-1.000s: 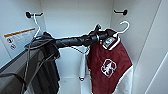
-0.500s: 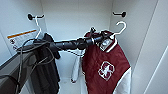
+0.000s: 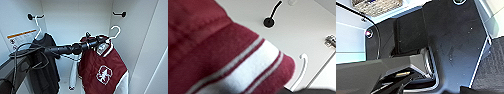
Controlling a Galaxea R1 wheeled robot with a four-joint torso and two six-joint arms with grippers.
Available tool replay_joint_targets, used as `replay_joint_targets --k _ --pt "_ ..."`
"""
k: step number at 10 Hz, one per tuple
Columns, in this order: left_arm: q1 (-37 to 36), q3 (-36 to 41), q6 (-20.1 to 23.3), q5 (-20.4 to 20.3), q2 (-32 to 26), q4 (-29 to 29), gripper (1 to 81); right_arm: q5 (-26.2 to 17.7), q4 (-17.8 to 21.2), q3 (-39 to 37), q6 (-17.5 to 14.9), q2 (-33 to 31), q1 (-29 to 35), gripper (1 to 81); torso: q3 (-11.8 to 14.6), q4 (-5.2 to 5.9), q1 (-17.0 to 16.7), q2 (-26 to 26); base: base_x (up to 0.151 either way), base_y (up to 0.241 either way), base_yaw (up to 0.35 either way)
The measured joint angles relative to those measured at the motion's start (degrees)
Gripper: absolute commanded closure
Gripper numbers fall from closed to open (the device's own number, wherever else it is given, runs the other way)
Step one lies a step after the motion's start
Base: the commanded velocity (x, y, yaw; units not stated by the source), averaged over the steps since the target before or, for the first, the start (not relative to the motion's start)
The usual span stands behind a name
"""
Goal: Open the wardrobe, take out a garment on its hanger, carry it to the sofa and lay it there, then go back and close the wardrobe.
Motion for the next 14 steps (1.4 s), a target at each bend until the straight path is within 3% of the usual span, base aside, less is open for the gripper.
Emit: replay_joint_targets --k 14 --pt "2.21 6.6 0.27 -2.1 -1.44 0.3 81.1 -0.05 0.0 0.01 -0.04 0.0 0.0 1.0 0.02 0.0 -0.02 0.02 -0.101 0.0 0.0"
